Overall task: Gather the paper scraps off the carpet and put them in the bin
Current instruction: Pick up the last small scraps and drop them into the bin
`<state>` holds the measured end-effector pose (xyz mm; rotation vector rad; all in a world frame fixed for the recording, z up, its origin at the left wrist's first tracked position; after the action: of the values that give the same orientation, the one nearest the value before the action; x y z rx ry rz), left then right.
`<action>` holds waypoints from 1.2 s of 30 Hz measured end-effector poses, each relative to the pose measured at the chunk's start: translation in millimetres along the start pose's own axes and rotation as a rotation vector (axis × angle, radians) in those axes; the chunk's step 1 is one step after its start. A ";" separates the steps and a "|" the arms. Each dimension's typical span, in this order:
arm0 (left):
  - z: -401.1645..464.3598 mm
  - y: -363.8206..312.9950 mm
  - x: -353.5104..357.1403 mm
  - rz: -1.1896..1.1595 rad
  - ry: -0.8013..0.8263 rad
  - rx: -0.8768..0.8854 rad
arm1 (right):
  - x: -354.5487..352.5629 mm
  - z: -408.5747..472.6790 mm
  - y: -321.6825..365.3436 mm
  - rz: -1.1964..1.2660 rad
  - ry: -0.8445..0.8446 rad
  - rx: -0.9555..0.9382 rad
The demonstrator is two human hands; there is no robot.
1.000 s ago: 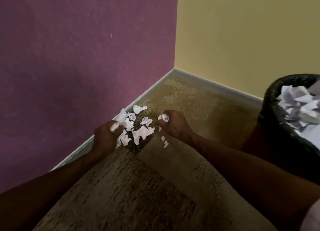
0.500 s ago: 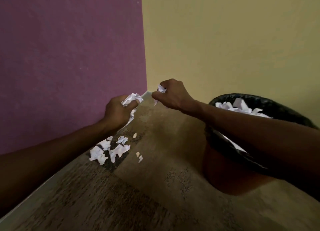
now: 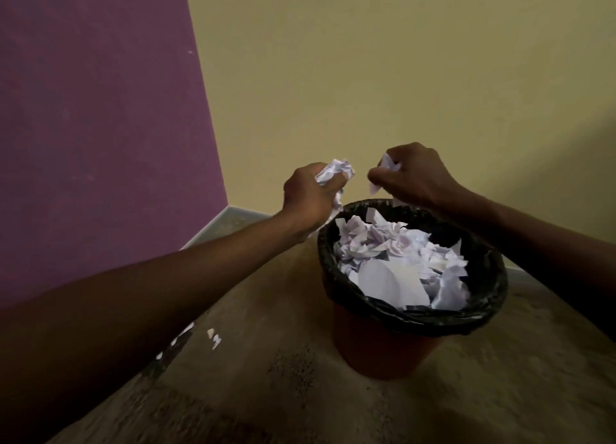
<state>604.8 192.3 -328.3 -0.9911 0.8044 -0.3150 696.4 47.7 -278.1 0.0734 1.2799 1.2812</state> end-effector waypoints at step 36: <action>22.6 62.3 -56.4 0.418 -0.124 0.015 | 62.3 -7.2 24.3 -0.290 0.024 -0.301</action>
<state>576.0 272.0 -348.2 -0.7957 0.8720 0.0993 660.6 97.7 -305.3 -0.3315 1.0603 1.2089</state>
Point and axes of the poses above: each hand's wrist, its own z-axis towards the middle knuckle, its own x-axis out of the palm, y = z × x, the point moved 3 cm from there along z, towards the middle knuckle, and after that the axes turned 11 degrees about z, right-handed, at the moved point
